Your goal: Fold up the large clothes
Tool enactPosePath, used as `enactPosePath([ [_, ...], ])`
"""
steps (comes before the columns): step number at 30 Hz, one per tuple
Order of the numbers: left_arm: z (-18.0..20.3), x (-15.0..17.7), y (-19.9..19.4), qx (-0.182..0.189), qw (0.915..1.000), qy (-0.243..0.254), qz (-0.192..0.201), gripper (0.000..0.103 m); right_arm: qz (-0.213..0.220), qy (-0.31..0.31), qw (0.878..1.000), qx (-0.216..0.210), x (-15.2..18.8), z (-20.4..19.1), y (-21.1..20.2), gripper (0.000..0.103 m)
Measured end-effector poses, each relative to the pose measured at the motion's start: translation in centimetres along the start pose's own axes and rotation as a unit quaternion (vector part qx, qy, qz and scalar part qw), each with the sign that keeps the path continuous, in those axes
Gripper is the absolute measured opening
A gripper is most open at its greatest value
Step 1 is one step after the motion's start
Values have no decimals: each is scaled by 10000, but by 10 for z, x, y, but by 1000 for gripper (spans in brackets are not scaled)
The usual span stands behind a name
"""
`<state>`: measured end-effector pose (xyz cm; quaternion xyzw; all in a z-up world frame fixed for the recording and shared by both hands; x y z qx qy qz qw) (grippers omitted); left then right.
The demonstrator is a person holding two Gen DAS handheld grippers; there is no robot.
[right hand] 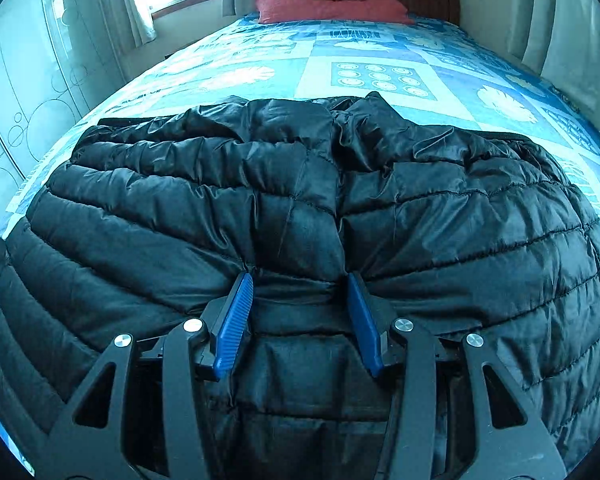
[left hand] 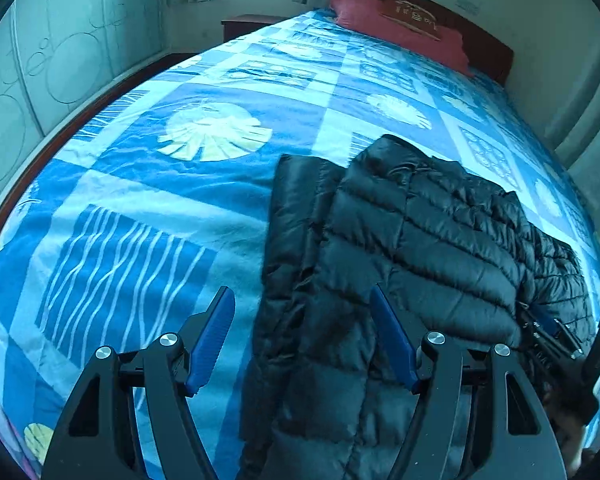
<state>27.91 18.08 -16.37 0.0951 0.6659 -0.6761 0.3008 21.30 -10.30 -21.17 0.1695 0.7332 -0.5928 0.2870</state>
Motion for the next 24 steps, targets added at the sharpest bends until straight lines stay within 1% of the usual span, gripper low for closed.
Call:
enactPosePath([
  [2, 7, 1, 10, 104, 9998, 107, -120, 74, 24, -17, 10000, 9, 1, -2, 0, 48],
  [5, 10, 4, 28, 54, 9992, 235, -325, 74, 52, -12, 10000, -1, 3, -2, -1, 48],
  [7, 10, 7, 41, 42, 9983, 289, -501, 80, 61, -11, 10000, -5, 3, -2, -2, 48],
  [8, 10, 8, 45, 32, 9980, 305, -557, 82, 72, -8, 10000, -8, 3, -2, -3, 48],
  [9, 9, 10, 50, 16, 9976, 323, -613, 87, 83, -3, 10000, -15, 3, -2, -3, 48],
  [10, 8, 10, 54, 23, 9972, 330, -666, 89, 89, 2, 10000, -19, 3, -2, -3, 48],
  [12, 5, 13, 64, 195, 9960, 186, -856, 92, 107, 6, 9999, -23, 3, -2, -4, 48],
  [15, 5, 14, 68, 306, 9953, 141, -912, 93, 131, 8, 9999, -29, 3, -2, -4, 48],
  [18, 7, 15, 67, 290, 9957, 227, -847, 91, 135, 5, 9999, -27, 3, -2, -4, 48],
  [19, 9, 16, 67, 339, 9957, 253, -825, 84, 128, 3, 9999, -24, 3, -2, -4, 48],
  [20, 11, 16, 66, 397, 9955, 279, -813, 81, 132, 1, 9999, -19, 2, -2, -4, 48],
  [22, 16, 18, 63, 508, 9950, 336, -788, 68, 141, -7, 9999, -13, 2, -2, -4, 48],
  [23, 18, 18, 62, 550, 9948, 350, -777, 65, 148, -16, 9999, -4, 2, -2, -4, 48],
  [24, 20, 18, 60, 596, 9947, 361, -762, 58, 153, -28, 9999, 7, 2, -2, -5, 48],
])
Point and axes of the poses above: each gripper's, at about its wrist camera, not at the fingertips, and y roughly the way its jaws point, z to its right, x to its underside, the point moved 8 cm from there along y, roughly the way its jaws point, and after that the axes turned 5 degrees about -x, right-handed, at the moved point
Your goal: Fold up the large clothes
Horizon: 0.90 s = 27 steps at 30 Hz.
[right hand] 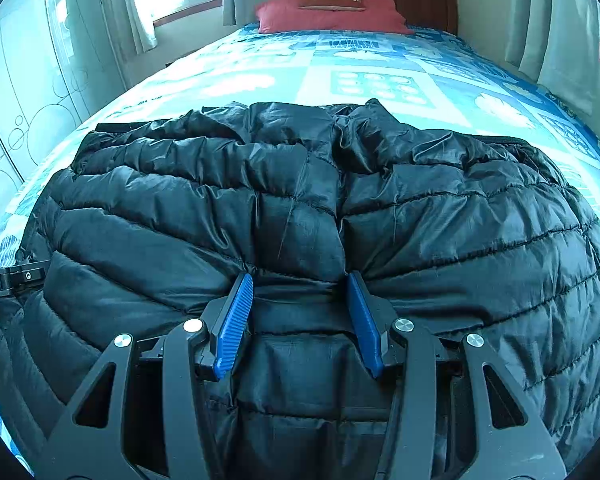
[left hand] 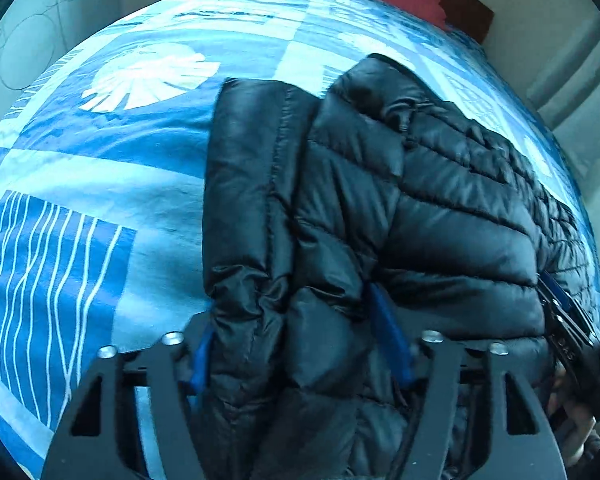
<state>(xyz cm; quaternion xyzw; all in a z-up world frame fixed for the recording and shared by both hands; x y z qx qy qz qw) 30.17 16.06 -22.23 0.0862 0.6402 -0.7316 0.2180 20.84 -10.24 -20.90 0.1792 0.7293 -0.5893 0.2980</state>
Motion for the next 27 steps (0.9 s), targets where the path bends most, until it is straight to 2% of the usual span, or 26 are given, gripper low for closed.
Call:
enactPosePath([
  [2, 5, 1, -4, 84, 10000, 13, 28, 47, 11, -19, 10000, 18, 0, -1, -1, 48],
  [4, 10, 1, -12, 125, 9999, 31, 66, 33, 20, -36, 10000, 34, 0, -2, -1, 48],
  [7, 16, -2, -27, 58, 9997, 105, 191, 24, 26, -62, 10000, 63, 0, -4, -3, 48],
  [12, 29, -9, -63, 26, 9983, 204, 544, 21, -16, -90, 9999, 95, -2, -6, -3, 48],
  [17, 54, -11, -105, 97, 9955, 410, 847, 21, 4, 30, 10000, 8, -7, 1, -21, 49],
  [19, 64, -15, -117, 143, 9944, 462, 941, 21, 85, 135, 9999, -2, -9, 12, -38, 50],
  [21, 80, -18, -127, 131, 9926, 596, 1052, 21, 169, 116, 9998, 83, -10, 23, -51, 57],
  [27, 151, -18, -143, 38, 9857, 1062, 1305, 21, 374, 284, 9982, 366, -3, 81, -99, 58],
])
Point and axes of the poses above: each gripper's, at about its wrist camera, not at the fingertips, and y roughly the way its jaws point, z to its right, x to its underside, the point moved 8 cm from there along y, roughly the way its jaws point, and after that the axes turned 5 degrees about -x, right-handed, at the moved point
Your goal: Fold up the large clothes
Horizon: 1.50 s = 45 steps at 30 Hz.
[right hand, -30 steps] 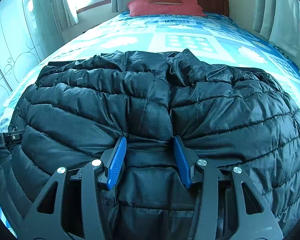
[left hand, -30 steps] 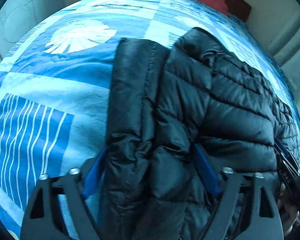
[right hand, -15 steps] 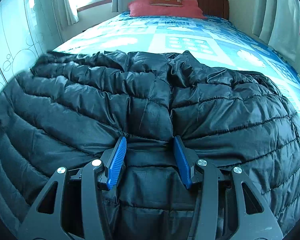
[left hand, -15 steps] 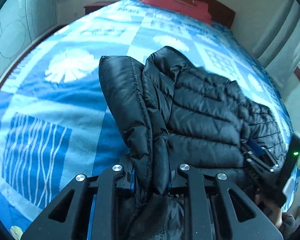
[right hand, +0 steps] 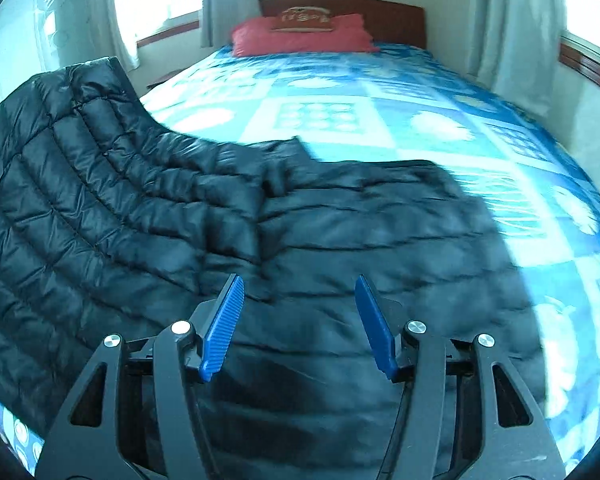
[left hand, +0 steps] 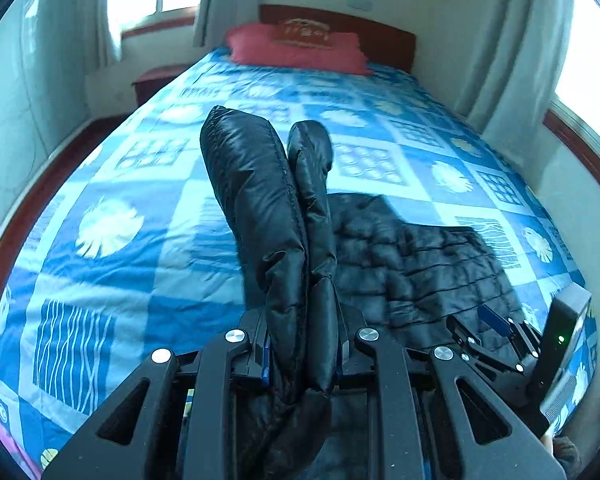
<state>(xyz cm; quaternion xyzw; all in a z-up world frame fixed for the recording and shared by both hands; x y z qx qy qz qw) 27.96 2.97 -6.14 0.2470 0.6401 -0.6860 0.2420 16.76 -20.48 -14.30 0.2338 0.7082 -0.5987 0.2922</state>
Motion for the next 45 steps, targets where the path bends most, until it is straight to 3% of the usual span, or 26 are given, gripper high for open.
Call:
enactPosePath([
  [9, 104, -4, 7, -100, 9978, 653, 84, 21, 206, 586, 9975, 351, 1, 107, -59, 59],
  [16, 172, 21, 36, -401, 9934, 1070, 36, 21, 49, 741, 9959, 513, 26, 144, -65, 59],
  [23, 216, 53, 69, -516, 9896, 1320, -229, 21, -62, 874, 9945, 575, 41, 168, -65, 59],
  [35, 244, 78, 80, -666, 9852, 1555, -259, 23, -209, 959, 9924, 745, 54, 188, -61, 59],
  [45, 269, 76, 58, -343, 9889, 1441, -145, 46, -90, 946, 9916, 877, 50, 195, -76, 59],
])
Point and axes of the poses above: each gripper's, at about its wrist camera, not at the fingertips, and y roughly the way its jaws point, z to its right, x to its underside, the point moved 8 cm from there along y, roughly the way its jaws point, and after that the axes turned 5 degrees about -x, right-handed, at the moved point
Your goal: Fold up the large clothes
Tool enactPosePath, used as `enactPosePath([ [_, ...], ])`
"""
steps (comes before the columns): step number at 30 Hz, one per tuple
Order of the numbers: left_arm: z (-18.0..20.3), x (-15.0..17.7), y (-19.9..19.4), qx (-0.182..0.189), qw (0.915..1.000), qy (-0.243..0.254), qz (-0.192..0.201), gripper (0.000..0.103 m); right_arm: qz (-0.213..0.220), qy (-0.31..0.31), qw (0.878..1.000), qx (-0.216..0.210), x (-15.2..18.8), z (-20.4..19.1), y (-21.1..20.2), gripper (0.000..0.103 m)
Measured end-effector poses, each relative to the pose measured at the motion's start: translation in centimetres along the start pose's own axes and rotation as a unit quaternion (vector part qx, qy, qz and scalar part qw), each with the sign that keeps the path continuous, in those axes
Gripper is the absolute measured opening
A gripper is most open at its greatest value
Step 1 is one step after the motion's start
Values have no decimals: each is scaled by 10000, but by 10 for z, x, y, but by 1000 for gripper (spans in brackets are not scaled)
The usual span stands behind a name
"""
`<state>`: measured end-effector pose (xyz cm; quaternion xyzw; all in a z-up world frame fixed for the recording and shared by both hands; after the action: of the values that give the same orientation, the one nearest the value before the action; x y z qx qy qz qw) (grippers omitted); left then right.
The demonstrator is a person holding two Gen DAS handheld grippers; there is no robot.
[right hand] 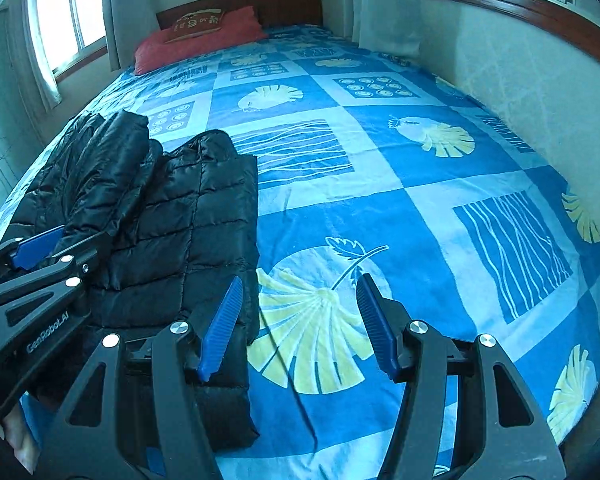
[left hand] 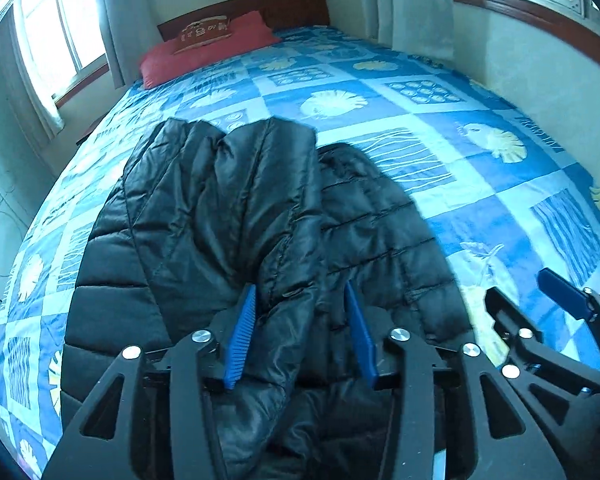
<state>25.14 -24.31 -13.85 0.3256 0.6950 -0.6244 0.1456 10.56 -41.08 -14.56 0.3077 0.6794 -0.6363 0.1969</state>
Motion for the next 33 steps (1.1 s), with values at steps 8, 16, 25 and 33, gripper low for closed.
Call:
enactPosePath([
  [8, 16, 3, -30, 331, 9994, 90, 74, 48, 121, -55, 9999, 63, 0, 2, -22, 59],
  [16, 6, 18, -73, 490, 9981, 164, 339, 48, 310, -213, 9993, 72, -2, -8, -49, 59],
  [25, -70, 24, -121, 496, 9950, -384, 779, 48, 481, -417, 9976, -261, -16, -60, -63, 59],
  [33, -175, 36, -116, -262, 9885, -1044, 1061, 64, 431, -653, 9944, -710, -37, -133, -53, 69],
])
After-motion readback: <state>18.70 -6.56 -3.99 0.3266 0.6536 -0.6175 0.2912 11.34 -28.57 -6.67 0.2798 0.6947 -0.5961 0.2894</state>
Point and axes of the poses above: each gripper's, at about its wrist camera, not at the fingertips, and y roughly the way its jaws point, z to its right, x to its underside, the point moved 8 cm from there along y, roughly the way its jaws point, and after that the axes turned 5 degrees about -x, right-handed, at the moved point
